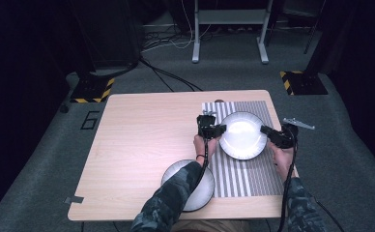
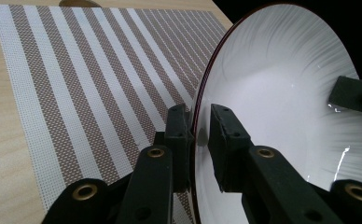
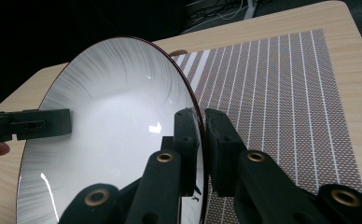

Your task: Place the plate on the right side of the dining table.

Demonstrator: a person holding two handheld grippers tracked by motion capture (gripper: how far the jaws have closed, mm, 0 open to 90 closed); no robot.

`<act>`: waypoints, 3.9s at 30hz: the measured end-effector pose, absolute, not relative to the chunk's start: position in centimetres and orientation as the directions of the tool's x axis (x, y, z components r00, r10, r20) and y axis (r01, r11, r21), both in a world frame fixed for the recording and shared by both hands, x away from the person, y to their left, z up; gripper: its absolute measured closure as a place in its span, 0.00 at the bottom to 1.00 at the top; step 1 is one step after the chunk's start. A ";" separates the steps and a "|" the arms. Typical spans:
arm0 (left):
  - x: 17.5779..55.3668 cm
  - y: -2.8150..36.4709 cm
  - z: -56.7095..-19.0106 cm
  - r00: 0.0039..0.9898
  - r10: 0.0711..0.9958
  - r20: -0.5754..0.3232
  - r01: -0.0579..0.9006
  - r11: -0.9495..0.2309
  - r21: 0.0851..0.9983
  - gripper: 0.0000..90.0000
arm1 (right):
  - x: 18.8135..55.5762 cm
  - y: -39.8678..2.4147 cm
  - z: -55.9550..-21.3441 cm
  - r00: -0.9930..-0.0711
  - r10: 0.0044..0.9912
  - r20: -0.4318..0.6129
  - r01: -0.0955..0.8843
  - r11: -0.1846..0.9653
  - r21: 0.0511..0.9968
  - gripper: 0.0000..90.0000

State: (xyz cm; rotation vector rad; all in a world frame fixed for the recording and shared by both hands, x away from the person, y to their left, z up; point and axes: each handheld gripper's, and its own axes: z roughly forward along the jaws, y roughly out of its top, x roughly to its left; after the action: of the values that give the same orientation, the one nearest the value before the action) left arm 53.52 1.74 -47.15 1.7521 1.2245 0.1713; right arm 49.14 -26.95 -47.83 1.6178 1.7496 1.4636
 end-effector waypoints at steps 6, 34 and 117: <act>53.8 1.4 -47.2 0.489 0.792 -0.366 0.652 -0.053 0.756 0.86 | 49.4 -27.1 -48.1 -0.284 0.879 0.384 0.534 -0.187 0.824 0.93; 55.0 1.0 -48.8 0.453 0.809 -0.374 0.686 -0.049 0.726 0.86 | 50.3 -27.3 -49.9 -0.246 0.874 0.419 0.571 -0.218 0.792 0.93; 54.2 2.5 -46.3 0.489 0.814 -0.314 0.738 -0.194 0.646 0.17 | 48.0 -24.8 -47.9 -0.287 0.903 0.319 0.675 -0.046 0.736 0.00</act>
State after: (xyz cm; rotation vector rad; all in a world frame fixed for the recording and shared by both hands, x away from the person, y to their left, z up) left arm 54.16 2.47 -46.29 1.9629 1.2807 0.1250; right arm 47.98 -24.80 -47.90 1.6882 1.9667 1.2449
